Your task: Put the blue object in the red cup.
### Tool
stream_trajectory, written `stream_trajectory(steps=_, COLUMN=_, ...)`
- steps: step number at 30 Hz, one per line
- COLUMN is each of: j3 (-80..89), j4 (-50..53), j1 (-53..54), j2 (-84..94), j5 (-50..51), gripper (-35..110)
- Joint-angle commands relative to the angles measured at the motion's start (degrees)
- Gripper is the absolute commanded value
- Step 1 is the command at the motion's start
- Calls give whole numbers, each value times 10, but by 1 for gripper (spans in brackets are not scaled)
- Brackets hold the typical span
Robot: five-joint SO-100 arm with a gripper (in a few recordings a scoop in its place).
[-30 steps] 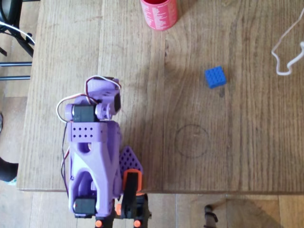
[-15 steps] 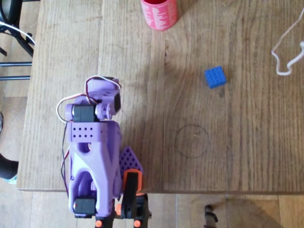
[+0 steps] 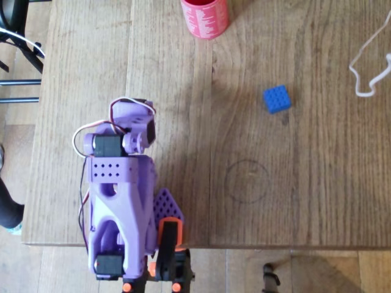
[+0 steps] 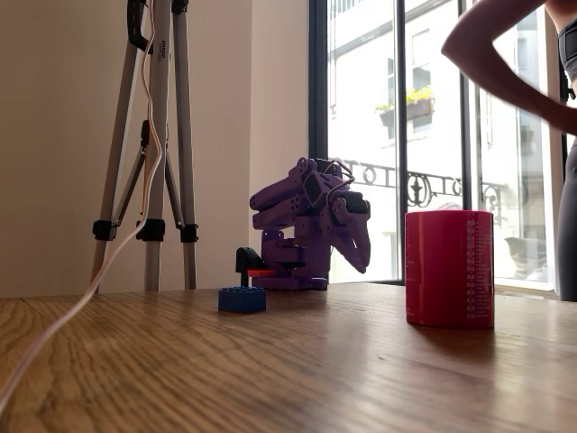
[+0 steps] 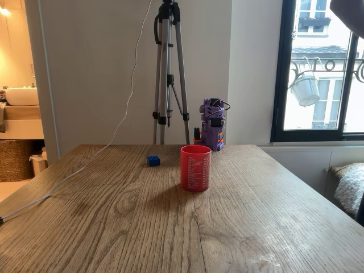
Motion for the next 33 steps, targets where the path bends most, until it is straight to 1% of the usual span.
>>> stream_trajectory(steps=1, j3=-8, j4=1, j1=2, j2=-2, j5=2, gripper=1)
stream_trajectory(steps=17, j3=-8, j4=1, j1=2, j2=-2, j5=2, gripper=1)
stream_trajectory(steps=20, j3=-8, j4=1, j1=-49, j2=-2, j5=-46, gripper=1)
stream_trajectory(steps=24, j3=-8, j4=1, j1=-70, j2=-2, j5=-62, gripper=1)
stream_trajectory(steps=26, j3=-11, j4=1, j1=-83, j2=-11, j5=-23, gripper=1)
stream_trajectory(steps=27, j3=-18, j4=-8, j1=-81, j2=-30, j5=-19, gripper=1)
stream_trajectory(steps=29, j3=-55, j4=-41, j1=-55, j2=-103, j5=-53, gripper=1)
stream_trajectory(steps=33, j3=-214, j4=-44, j1=12, j2=-292, j5=-100, gripper=1)
